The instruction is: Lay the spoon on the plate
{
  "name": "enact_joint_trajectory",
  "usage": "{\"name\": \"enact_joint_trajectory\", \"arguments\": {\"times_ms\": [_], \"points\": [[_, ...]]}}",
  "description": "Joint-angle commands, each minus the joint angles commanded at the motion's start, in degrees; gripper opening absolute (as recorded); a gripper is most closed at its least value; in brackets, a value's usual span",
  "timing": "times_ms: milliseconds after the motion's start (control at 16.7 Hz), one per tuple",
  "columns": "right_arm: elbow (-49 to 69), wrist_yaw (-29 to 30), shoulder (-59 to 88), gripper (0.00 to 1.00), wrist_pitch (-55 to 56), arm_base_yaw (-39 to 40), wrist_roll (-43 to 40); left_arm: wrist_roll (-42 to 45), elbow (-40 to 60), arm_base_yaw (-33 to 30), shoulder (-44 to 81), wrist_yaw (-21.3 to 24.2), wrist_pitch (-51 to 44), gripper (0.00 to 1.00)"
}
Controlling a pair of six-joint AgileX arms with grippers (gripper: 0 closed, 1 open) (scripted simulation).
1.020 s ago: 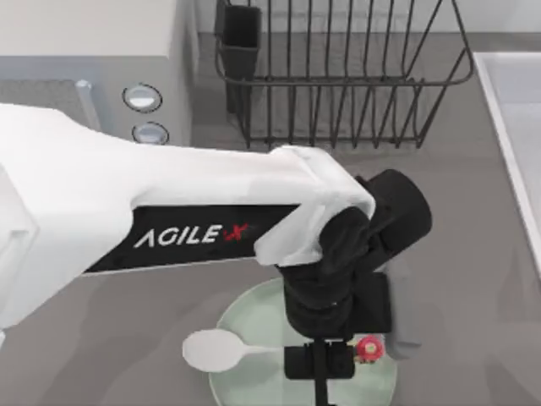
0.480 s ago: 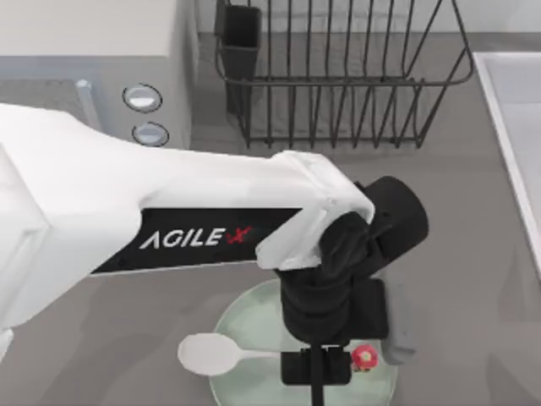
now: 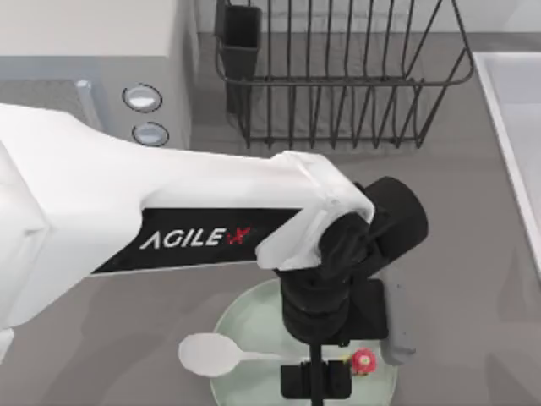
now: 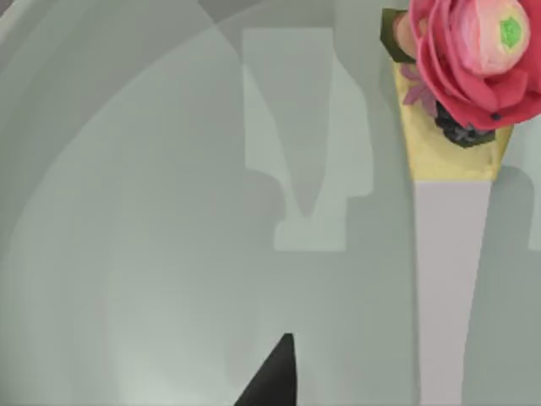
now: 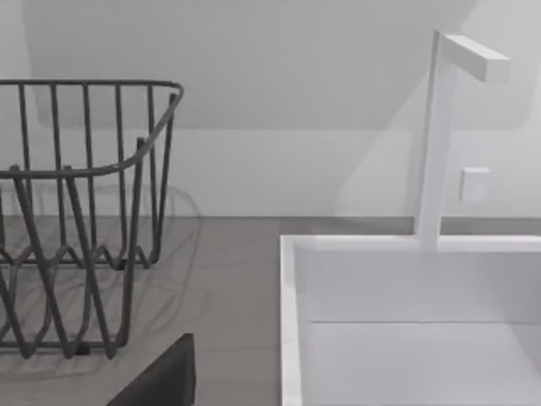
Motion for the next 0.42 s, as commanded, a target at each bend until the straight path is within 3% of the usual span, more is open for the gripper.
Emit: {"name": "enact_joint_trajectory", "arguments": {"times_ms": [120, 420], "points": [[0.0, 0.0, 0.0, 1.0, 0.0, 0.0, 0.0, 0.0, 0.0, 0.0, 0.0, 0.0, 0.0, 1.0], [0.0, 0.0, 0.0, 1.0, 0.0, 0.0, 0.0, 0.0, 0.0, 0.0, 0.0, 0.0, 0.0, 1.0]]}}
